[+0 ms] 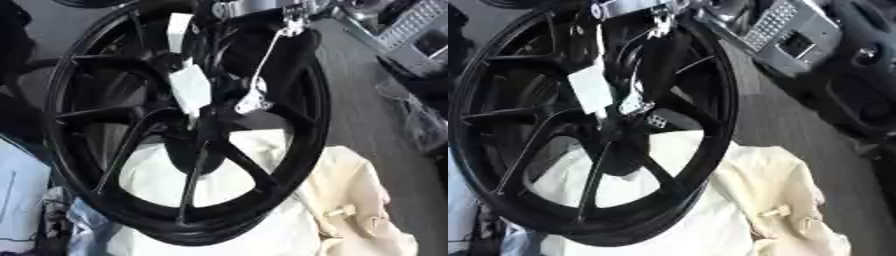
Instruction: Pull the pin out of the wheel hub.
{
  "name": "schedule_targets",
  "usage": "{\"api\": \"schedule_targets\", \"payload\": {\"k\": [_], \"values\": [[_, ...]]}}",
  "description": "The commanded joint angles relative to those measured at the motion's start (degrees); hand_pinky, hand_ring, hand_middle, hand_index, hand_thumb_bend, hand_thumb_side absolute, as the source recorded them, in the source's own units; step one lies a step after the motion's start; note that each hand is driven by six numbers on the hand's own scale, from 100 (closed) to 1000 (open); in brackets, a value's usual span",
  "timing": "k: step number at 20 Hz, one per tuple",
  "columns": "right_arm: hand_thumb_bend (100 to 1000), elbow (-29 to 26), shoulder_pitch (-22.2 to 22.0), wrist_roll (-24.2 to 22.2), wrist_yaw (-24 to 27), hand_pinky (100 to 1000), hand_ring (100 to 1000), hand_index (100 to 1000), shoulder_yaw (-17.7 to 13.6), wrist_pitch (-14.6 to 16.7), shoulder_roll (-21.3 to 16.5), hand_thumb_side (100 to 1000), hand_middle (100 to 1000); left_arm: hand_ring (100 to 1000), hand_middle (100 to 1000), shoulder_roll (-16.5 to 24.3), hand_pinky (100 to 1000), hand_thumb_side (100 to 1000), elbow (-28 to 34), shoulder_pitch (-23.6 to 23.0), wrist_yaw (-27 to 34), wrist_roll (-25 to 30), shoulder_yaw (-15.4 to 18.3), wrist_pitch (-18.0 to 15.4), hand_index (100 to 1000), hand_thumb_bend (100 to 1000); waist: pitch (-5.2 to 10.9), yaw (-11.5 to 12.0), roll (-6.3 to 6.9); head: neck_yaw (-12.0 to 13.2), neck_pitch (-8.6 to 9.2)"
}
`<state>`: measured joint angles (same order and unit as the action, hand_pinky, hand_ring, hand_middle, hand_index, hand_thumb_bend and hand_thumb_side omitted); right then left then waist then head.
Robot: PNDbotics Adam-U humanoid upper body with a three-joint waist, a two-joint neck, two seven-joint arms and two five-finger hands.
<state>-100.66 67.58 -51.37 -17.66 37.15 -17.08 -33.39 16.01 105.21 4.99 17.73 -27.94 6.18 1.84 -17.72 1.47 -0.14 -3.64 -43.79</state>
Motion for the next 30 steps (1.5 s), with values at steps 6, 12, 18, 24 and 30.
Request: {"api": "schedule_targets", "payload": {"k": [6,12,18,24,30], "values": [[409,1.6,0.4,0.1,-1.3,838,765,815,-1.3,-0.6,0.5,266,737,748,712,0.2,755,890,0.6,0.5,0.0,0.4,0.1,0.0,723,192,0.32,0.3,0.20,-0.2,-0.26],[379,2.4,0.3,-0.3,0.1,829,753,810,-1.3,-1.9,0.8,294,724,749,712,0.0,756,890,0.6,0.7,0.0,0.6,0.1,0.0,720,192,-0.08,0.4,0.17,-0.2,-0.23],[382,3.3,0.5,-0.3,0.9,831,750,808,-1.4,-3.1,1.3,289,721,751,713,-0.2,757,892,0.5,0.7,0.2,0.6,0.1,0.0,719,193,-0.41,0.7,0.12,-0.2,-0.07],[369,3.6,0.2,-0.2,1.0,832,749,808,-1.3,-3.0,1.7,294,718,752,714,-0.4,757,892,0.5,0.8,0.2,0.6,0.2,-0.1,718,193,-0.75,1.1,0.01,-0.4,0.15],[364,1.3,-1.4,-0.4,1.6,831,747,807,-1.4,-2.7,-0.1,300,717,752,715,-0.5,758,893,0.5,0.7,0.1,0.2,0.6,-0.2,717,192,-1.11,1.5,-0.25,-0.5,0.16]]}}
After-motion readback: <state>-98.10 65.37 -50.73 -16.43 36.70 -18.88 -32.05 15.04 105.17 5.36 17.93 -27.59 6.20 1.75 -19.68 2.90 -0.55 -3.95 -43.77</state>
